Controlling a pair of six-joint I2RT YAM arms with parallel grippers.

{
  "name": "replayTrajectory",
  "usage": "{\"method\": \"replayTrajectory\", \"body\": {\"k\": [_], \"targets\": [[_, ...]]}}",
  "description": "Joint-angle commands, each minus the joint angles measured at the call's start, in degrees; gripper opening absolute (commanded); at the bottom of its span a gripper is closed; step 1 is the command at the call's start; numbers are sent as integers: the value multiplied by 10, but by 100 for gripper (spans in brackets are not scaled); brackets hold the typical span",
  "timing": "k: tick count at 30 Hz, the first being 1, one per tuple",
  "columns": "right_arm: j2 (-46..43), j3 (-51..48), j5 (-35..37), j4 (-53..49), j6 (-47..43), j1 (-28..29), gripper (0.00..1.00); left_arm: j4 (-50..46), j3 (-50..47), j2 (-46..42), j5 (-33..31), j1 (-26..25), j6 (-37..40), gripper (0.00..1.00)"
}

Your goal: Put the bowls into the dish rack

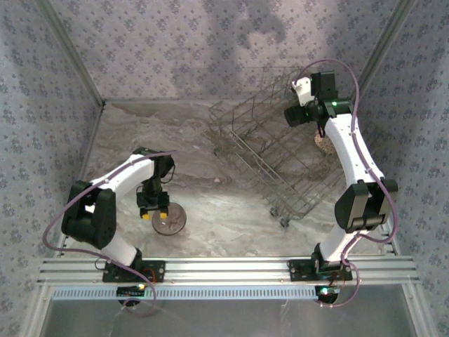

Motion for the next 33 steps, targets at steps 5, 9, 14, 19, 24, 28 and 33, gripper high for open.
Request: {"method": "replayTrajectory", "body": {"k": [5,9,14,19,24,28,33], "targets": [[-18,-10,6,6,7,4,83,22,7,3,1,-8,16,36],[-21,-14,9,7,5,5,84,22,9,7,2,-13,18,28],[-21,-16,10,9,4,5,84,21,6,2,4,-14,19,21],[-19,-15,10,12,4,6,84,23,11,-2,6,-14,18,14],[-18,-16,12,12,2,7,84,22,23,0,12,-14,18,11],[-20,-16,16,12,1,8,84,13,31,-1,11,-15,22,10],[-19,-17,17,12,0,9,84,7,40,-2,9,-15,24,7]]}}
